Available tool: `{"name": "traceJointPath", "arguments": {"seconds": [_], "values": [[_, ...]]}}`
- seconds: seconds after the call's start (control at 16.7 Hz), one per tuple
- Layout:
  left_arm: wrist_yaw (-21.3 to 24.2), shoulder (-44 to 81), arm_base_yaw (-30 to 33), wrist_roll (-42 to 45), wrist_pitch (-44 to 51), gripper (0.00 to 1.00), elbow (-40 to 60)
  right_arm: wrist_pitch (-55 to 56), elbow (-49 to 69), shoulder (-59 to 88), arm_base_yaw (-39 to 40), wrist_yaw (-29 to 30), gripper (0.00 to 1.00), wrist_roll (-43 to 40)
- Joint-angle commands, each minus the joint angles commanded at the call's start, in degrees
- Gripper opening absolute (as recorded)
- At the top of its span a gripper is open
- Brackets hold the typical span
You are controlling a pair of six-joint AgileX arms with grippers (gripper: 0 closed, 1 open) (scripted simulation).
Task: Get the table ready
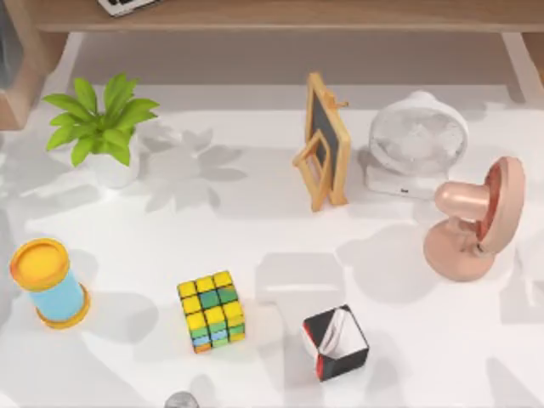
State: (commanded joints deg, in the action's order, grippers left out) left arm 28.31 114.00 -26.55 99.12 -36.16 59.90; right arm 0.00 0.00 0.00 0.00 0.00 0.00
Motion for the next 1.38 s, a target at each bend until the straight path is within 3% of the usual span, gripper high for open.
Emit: {"name": "traceJointPath", "arguments": {"seconds": [0.48,1.38], "values": [[0.1,-0.2,-0.2,0.0,0.0,1.00,-0.2,0.0,0.0,0.0,0.0,0.0,1.00,0.0],[3.6,-7.6,-4.1,1.4,-2.6,1.00,-11.0,0.0,0.0,0.0,0.0,0.0,1.00,0.0]]}}
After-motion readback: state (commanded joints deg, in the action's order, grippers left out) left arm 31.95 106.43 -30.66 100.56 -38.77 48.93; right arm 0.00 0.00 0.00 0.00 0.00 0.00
